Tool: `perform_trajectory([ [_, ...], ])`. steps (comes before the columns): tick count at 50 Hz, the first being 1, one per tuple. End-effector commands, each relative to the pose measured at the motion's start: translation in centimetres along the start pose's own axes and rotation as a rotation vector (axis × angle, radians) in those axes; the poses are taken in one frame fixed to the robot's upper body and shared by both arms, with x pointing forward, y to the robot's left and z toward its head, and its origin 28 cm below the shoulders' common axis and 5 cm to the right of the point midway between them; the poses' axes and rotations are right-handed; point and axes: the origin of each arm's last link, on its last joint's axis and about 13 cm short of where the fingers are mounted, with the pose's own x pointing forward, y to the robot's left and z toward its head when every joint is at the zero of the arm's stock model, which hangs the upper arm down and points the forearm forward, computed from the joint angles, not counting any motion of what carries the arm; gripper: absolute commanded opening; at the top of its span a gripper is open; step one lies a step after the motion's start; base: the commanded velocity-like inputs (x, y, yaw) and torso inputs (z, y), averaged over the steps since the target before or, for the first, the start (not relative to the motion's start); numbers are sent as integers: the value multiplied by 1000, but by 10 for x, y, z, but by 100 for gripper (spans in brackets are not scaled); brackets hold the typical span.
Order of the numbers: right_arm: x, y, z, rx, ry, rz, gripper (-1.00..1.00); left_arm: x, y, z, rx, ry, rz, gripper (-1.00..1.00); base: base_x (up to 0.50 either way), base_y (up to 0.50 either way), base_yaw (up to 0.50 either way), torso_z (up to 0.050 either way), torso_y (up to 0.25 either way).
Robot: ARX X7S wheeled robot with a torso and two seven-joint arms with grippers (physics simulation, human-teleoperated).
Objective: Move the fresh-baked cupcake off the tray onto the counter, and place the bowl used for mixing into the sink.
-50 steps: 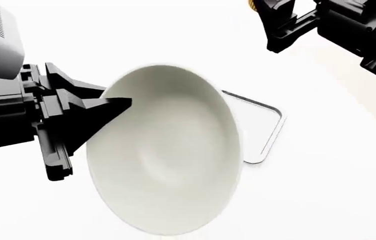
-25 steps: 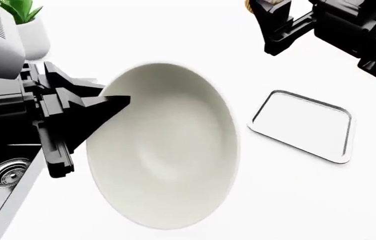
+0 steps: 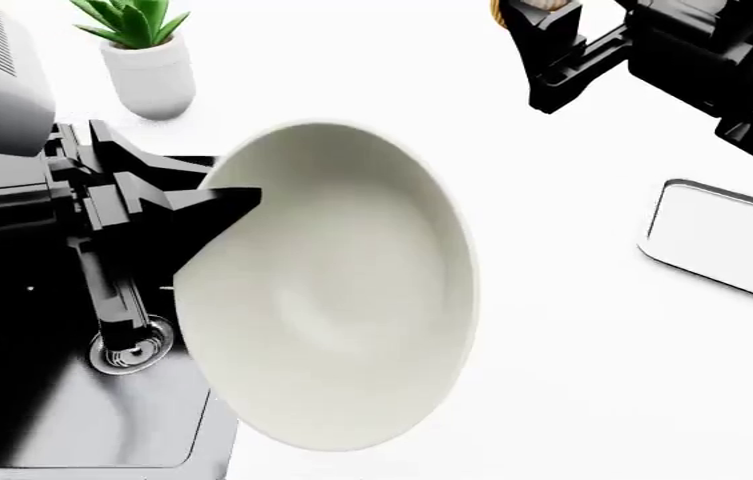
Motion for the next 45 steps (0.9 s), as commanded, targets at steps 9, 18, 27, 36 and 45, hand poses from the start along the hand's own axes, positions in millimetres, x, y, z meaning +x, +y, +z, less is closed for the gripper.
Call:
perform_trajectory([
  [9,-1,-1,-1,-21,0,-2,-100,1,2,1,8,-10,10,-100,-19,500,0,0,0],
  [18,-2,-2,-2,-20,4,-6,-100,3,2,1,13,-10,8,-100,-20,500,0,0,0],
  [27,-2,-1,-2,10,-6,1,-100,5,3,0,15,-9,6,-100,-49,500,0,0,0],
  [36,-2,-2,0,-8,-11,-13,-100,5,3,1,18,-8,7,-100,0,7,0,0,0],
  [45,0,-1,0,-8,-13,-7,-100,4,4,0,21,-6,12,-100,0,0,0,0,0],
])
